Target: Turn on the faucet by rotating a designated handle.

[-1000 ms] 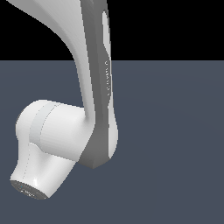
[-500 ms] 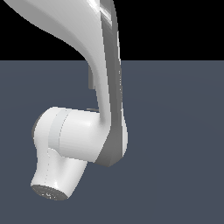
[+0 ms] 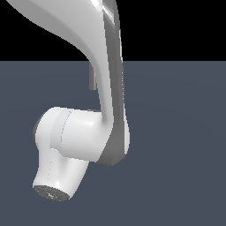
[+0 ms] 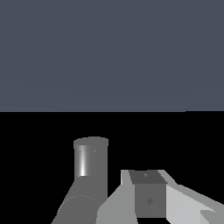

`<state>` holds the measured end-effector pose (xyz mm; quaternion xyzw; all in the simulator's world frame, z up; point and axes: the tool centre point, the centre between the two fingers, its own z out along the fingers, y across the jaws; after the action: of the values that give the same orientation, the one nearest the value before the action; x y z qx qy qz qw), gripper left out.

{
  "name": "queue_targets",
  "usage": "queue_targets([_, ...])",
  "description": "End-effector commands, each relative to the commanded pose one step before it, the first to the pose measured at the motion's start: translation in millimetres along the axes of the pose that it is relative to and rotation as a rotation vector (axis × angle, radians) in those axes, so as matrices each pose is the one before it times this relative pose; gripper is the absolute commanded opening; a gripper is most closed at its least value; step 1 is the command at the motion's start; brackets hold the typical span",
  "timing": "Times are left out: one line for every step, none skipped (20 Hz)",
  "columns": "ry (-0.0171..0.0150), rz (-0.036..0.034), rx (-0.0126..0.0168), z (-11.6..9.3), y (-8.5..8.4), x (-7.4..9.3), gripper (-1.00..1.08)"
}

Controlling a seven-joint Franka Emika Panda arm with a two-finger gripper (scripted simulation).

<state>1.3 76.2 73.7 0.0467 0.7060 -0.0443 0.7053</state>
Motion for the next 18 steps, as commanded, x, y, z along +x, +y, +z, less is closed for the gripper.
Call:
queue_targets([-0.00123, 0.00037, -0.00060, 0.29, 3.09, -8.25, -1.00])
queue_targets([0.00000, 0.00000, 0.00000, 0.02, 1.32, -3.82, -1.00])
queue_targets([0.00000, 0.00000, 0.00000, 0.02, 1.33, -3.82, -1.00])
queue_targets([0.00000, 0.00000, 0.00000, 0.02, 1.33, -3.82, -1.00])
queue_targets([0.00000, 0.00000, 0.00000, 0.03, 1.33, -3.82, -1.00])
queue_targets([0.00000, 0.00000, 0.00000, 0.03, 1.33, -3.81, -1.00])
queue_targets([0.00000, 0.00000, 0.00000, 0.04, 1.34, -3.81, -1.00])
queue_targets([0.00000, 0.00000, 0.00000, 0.04, 1.34, -3.81, -1.00])
queue_targets([0.00000, 0.00000, 0.00000, 0.00, 0.00, 0.00, -1.00])
queue_targets([0.00951, -0.00205, 0.00505, -0.16, -4.52, 8.64, -1.00])
queue_targets([-0.00060, 0.00013, -0.00031, 0.00, -1.03, -3.73, -1.00])
queue_targets([-0.00060, 0.00013, -0.00031, 0.00, -1.03, -3.73, -1.00])
queue_targets([-0.00085, 0.00019, -0.00044, -0.05, -0.96, -3.87, -1.00])
queue_targets([-0.00060, 0.00013, -0.00031, 0.00, -1.02, -3.72, -1.00])
queue_targets([-0.00060, 0.00013, -0.00031, 0.00, -1.02, -3.71, -1.00])
queue_targets([-0.00060, 0.00013, -0.00031, 0.01, -1.02, -3.71, -1.00])
queue_targets([-0.00085, 0.00019, -0.00044, -0.04, -0.95, -3.85, -1.00])
queue_targets([-0.00060, 0.00014, -0.00031, 0.01, -1.01, -3.70, -1.00])
